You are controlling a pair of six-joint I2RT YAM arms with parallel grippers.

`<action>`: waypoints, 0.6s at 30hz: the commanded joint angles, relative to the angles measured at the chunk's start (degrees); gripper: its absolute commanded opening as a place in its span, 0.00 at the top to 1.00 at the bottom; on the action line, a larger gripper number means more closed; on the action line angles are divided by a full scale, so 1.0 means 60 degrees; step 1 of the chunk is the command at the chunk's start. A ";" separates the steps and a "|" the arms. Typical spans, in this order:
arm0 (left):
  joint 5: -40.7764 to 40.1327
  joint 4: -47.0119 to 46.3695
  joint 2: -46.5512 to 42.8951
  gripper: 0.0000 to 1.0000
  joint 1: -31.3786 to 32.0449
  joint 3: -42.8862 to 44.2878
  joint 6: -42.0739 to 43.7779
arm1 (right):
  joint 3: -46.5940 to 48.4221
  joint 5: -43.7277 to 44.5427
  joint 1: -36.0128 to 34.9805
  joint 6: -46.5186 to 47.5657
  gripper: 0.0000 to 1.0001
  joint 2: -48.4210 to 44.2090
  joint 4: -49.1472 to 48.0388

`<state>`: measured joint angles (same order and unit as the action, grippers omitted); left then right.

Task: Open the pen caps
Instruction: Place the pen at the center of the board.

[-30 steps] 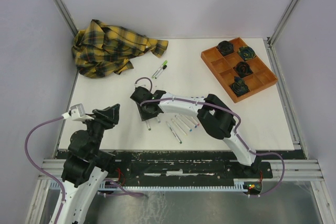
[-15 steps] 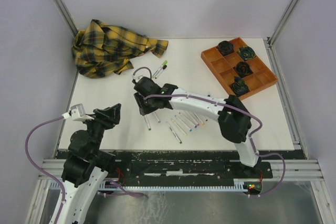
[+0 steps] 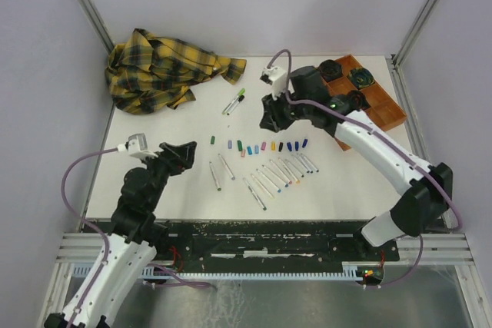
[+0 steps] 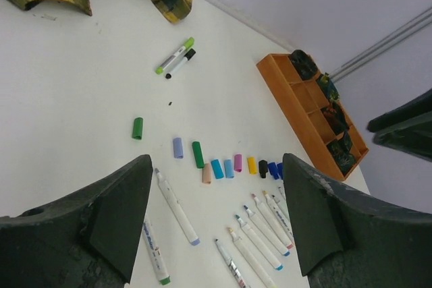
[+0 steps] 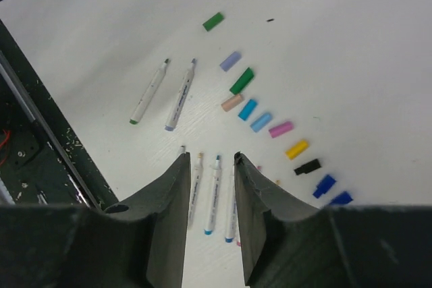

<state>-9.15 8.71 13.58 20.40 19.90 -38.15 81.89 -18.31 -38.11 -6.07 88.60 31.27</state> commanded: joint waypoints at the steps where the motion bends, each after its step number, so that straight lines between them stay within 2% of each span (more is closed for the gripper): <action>1: 0.0586 -0.2682 0.2225 0.16 0.0041 0.0029 0.0055 | 0.0026 -0.1808 0.0670 0.2383 0.56 -0.1310 0.0559; 3: 0.0566 -0.3373 0.3652 0.15 0.0038 0.0251 0.0452 | -0.0015 -0.2241 0.1176 0.2427 0.46 -0.1635 0.0678; 5: 0.0540 -0.4014 0.5136 0.14 0.0025 0.0746 0.1106 | 0.0151 -0.3087 0.1796 0.2379 0.40 -0.1634 0.1028; 8: 0.0562 -0.4233 0.7517 0.14 0.0026 0.1939 0.1929 | 0.0041 -0.4791 0.2486 0.2316 0.38 -0.1556 0.1129; 10: 0.0934 -0.4141 0.9089 0.14 -0.0007 0.3004 0.2424 | -0.0413 -0.5329 0.2827 0.2263 0.38 -0.1742 0.0675; 14: 0.2036 -0.3480 1.2073 0.20 -0.0103 0.5324 0.3288 | -0.0963 -0.5046 0.3155 0.2984 0.38 -0.2258 0.0666; 18: 0.1995 -0.1823 1.4195 0.24 -0.0109 0.7955 0.4412 | -0.1039 -0.5334 0.3380 0.2994 0.38 -0.2306 0.0660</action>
<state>0.40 -8.84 90.67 19.99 55.00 -22.35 75.29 -45.71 -18.79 9.34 77.56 37.39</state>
